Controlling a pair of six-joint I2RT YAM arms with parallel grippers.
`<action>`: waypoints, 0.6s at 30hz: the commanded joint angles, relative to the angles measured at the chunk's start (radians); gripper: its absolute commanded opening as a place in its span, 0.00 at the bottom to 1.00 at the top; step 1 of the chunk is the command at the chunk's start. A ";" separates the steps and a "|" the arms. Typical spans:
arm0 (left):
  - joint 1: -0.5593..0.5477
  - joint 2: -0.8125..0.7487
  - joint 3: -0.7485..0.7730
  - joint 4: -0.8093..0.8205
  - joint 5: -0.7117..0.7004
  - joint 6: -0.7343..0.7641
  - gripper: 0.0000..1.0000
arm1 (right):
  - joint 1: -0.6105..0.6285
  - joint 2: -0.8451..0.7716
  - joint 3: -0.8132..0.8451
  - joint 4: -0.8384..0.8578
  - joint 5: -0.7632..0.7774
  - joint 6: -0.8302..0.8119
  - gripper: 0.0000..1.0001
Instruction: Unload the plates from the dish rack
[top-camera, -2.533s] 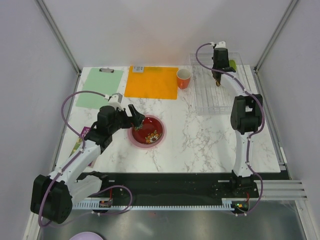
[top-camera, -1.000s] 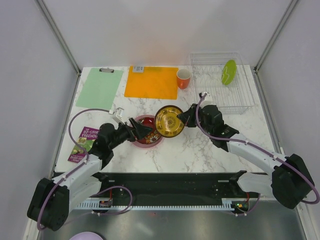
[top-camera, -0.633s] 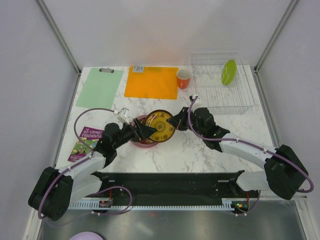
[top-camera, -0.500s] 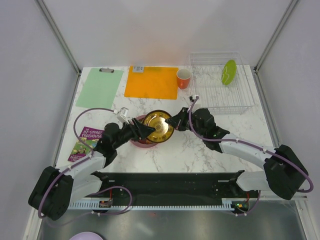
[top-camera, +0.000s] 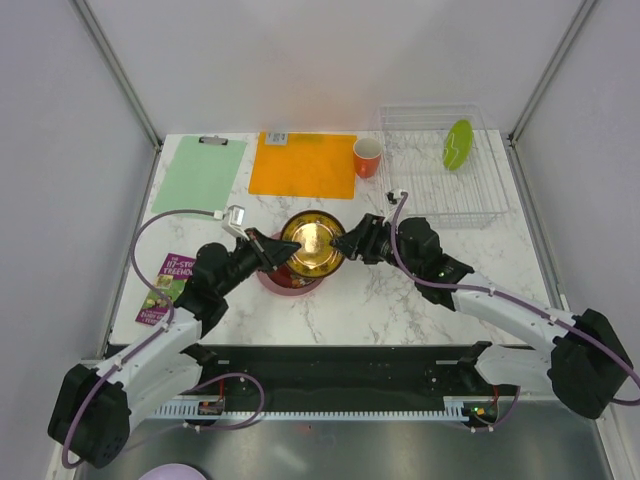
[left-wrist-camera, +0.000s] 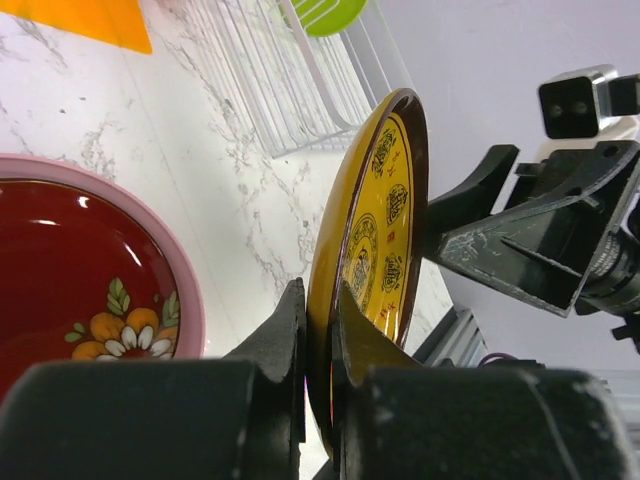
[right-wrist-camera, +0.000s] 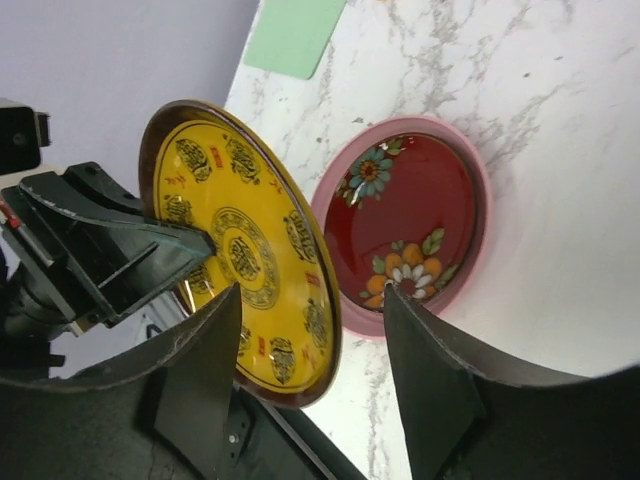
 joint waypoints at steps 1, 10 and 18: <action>0.004 -0.068 0.064 -0.087 -0.076 0.069 0.02 | 0.001 -0.095 0.084 -0.199 0.152 -0.108 0.67; 0.013 0.012 0.044 -0.187 -0.208 0.124 0.02 | -0.007 -0.257 0.135 -0.436 0.402 -0.231 0.78; 0.059 0.138 0.004 -0.119 -0.218 0.132 0.02 | -0.016 -0.234 0.138 -0.463 0.412 -0.254 0.79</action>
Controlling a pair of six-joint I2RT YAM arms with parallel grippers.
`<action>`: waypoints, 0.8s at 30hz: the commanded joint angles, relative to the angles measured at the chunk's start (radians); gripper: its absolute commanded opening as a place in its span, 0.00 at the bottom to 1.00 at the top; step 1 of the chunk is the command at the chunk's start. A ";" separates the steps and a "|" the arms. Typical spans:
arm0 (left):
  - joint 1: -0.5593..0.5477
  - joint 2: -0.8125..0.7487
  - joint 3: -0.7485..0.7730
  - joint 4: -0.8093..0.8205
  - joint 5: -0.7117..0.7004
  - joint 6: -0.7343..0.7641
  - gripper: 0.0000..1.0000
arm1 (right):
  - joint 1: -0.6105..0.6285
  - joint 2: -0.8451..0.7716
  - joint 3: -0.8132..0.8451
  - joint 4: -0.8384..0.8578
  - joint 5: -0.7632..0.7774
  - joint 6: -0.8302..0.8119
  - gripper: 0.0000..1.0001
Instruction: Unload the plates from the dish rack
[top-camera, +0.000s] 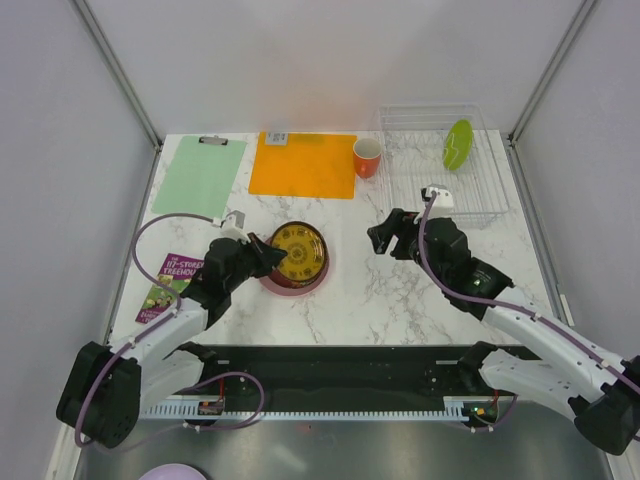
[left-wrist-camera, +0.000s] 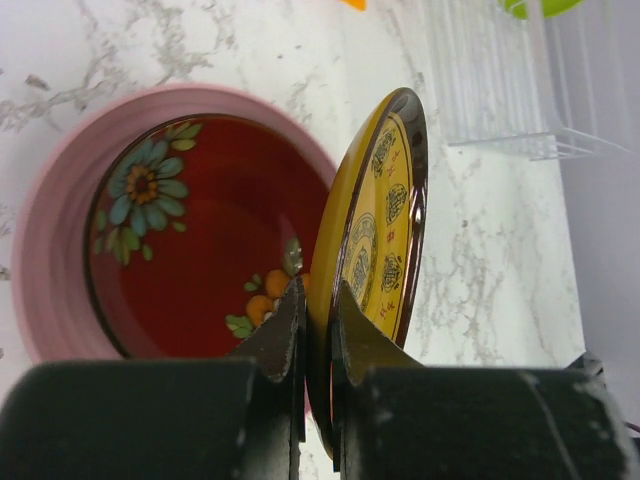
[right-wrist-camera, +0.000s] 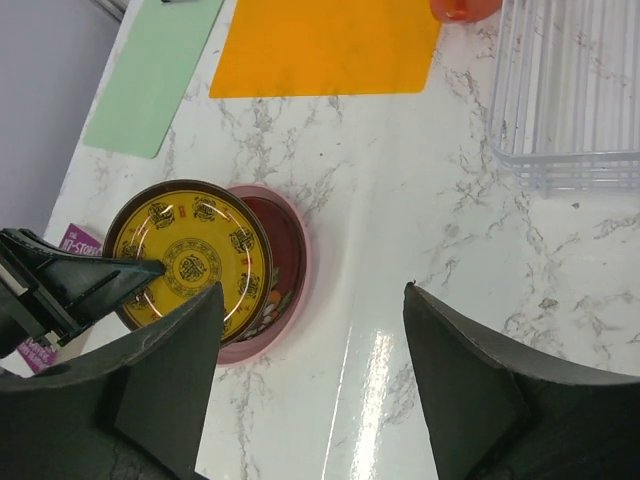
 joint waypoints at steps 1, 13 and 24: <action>0.024 0.051 -0.010 0.072 -0.039 0.040 0.02 | -0.005 0.026 0.036 -0.028 0.031 -0.036 0.79; 0.105 0.253 -0.051 0.219 0.042 0.014 0.03 | -0.014 0.093 0.058 -0.028 0.019 -0.057 0.79; 0.119 0.361 -0.071 0.336 0.139 -0.030 0.48 | -0.021 0.126 0.058 -0.028 0.015 -0.062 0.79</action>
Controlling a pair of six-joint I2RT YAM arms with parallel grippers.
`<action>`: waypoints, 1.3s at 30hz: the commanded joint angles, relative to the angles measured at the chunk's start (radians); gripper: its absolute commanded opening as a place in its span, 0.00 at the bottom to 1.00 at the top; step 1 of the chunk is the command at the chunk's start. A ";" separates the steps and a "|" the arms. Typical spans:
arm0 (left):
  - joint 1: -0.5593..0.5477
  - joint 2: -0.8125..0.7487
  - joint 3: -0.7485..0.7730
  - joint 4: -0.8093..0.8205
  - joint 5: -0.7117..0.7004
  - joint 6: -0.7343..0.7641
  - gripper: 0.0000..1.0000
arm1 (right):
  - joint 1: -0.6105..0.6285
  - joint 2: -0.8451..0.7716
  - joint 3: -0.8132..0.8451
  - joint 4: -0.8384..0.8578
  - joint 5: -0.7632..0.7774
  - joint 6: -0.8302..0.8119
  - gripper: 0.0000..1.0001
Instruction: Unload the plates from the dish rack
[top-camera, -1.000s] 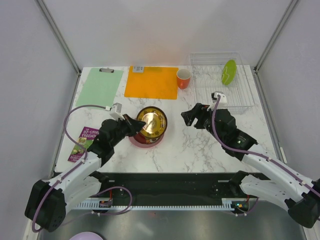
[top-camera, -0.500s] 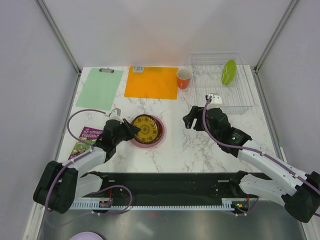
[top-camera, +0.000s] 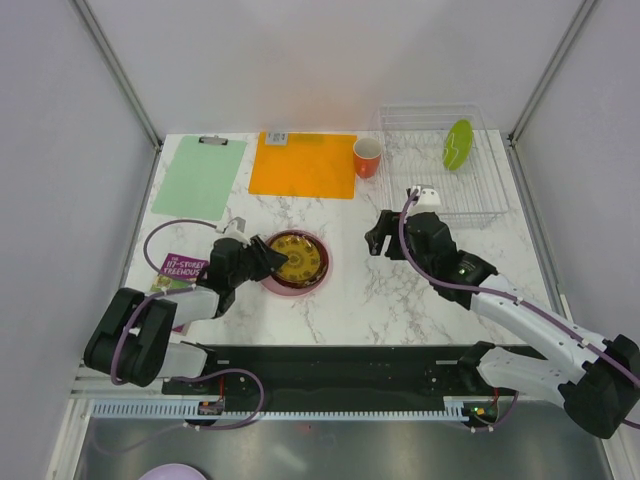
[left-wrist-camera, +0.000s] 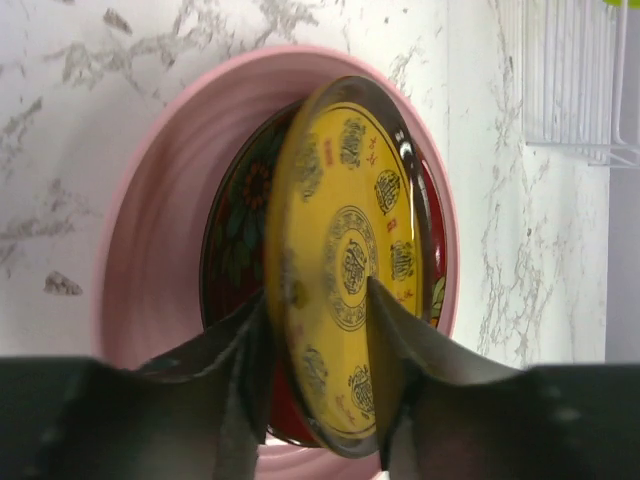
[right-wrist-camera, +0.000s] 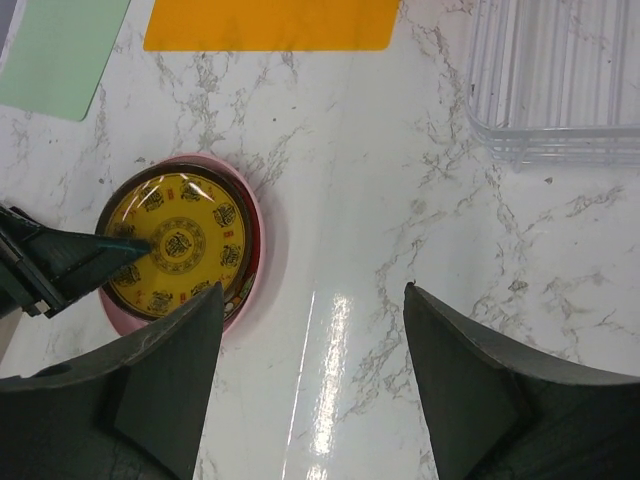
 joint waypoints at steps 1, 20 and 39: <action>0.004 -0.001 -0.029 0.059 0.040 -0.016 0.56 | -0.006 0.003 0.037 0.007 0.010 -0.020 0.79; 0.002 -0.373 0.178 -0.547 -0.151 0.215 1.00 | -0.126 0.114 0.246 -0.107 0.620 -0.345 0.85; -0.001 -0.360 0.333 -0.607 0.073 0.358 1.00 | -0.663 1.113 1.131 -0.013 0.271 -0.448 0.80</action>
